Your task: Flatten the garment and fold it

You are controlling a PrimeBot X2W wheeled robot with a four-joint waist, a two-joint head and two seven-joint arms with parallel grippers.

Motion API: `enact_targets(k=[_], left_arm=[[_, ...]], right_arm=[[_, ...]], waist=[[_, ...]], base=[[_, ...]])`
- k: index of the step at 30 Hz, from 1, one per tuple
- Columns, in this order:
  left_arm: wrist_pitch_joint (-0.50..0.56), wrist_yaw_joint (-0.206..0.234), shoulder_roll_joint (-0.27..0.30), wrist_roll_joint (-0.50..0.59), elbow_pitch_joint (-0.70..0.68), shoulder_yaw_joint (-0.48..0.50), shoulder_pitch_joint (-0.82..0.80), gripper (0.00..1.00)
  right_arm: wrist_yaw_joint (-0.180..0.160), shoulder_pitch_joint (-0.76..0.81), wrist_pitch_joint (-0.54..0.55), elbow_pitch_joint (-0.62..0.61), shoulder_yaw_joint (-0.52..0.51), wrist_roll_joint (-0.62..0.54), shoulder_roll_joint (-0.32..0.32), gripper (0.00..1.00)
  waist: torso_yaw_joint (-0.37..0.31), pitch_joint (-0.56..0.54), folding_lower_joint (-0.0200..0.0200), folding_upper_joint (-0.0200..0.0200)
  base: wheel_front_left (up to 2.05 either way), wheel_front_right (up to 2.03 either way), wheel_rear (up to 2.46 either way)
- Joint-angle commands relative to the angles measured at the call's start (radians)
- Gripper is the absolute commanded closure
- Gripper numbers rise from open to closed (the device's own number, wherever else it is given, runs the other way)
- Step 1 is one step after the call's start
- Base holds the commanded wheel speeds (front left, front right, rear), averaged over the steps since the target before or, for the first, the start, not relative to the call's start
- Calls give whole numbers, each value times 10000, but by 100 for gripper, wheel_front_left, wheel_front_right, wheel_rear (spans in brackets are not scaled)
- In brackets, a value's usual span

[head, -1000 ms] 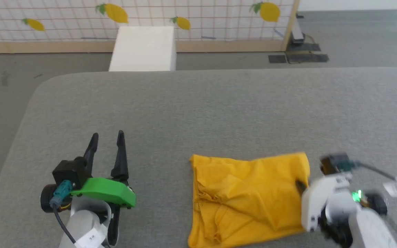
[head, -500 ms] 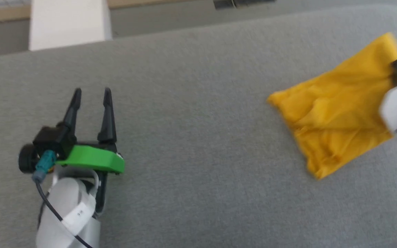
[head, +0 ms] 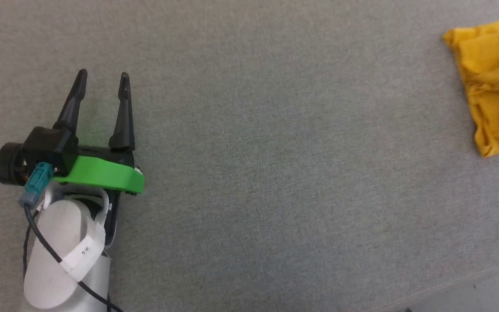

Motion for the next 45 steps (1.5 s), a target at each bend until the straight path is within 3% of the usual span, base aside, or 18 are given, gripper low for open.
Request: enact_targets(k=[1, 11, 12, 13, 14, 21, 30, 36, 45], left_arm=[[48, 4, 124, 127, -107, -23, -188, 0], [194, 39, 236, 73, -317, -126, -190, 0], [169, 53, 222, 59, -287, -132, -177, 0], [134, 61, 204, 30, -230, -138, -158, 0], [101, 60, 192, 5, -160, -146, -145, 0], [-359, 112, -214, -256, 621, -290, 159, 0], [-694, 115, -666, -641, 1754, -427, 931, 0], [-745, 147, -866, -835, 2162, -499, 1343, 0], [-756, 59, -1035, -1063, 2452, -760, 1932, 0]], right_arm=[[-21, -231, -135, 37, -344, -240, 148, 100], [-21, -779, -1064, 371, -2146, -1659, 775, 100], [-21, -820, -1108, 434, -2221, -1776, 820, 78], [-21, -867, -1143, 545, -2311, -1875, 877, 18], [-21, -909, -1202, 612, -2384, -1950, 910, 0], [-21, -898, -2402, 1167, -2404, -1920, 919, 0], [-21, 141, -3678, 1641, -1729, 128, 1123, 0], [-21, 1726, -4006, 164, -823, 1678, 2003, 0], [-21, 4815, -3772, -3514, 419, 3351, 3505, 0]], waist=[[-71, 567, -1, -1], [330, 582, -1, -1], [361, 522, -1, -1], [394, 438, -1, -1], [423, 354, -1, -1], [801, -887, -1, -1], [1498, -2933, -1, -1], [2034, -3937, -1, -1], [2890, -4765, -1, -1]], base=[[0, 0, 0], [0, 0, 0], [0, 0, 0], [0, 0, 0], [0, 0, 0], [0, 0, 0], [0, 0, 0], [0, 0, 0], [0, 0, 0]])
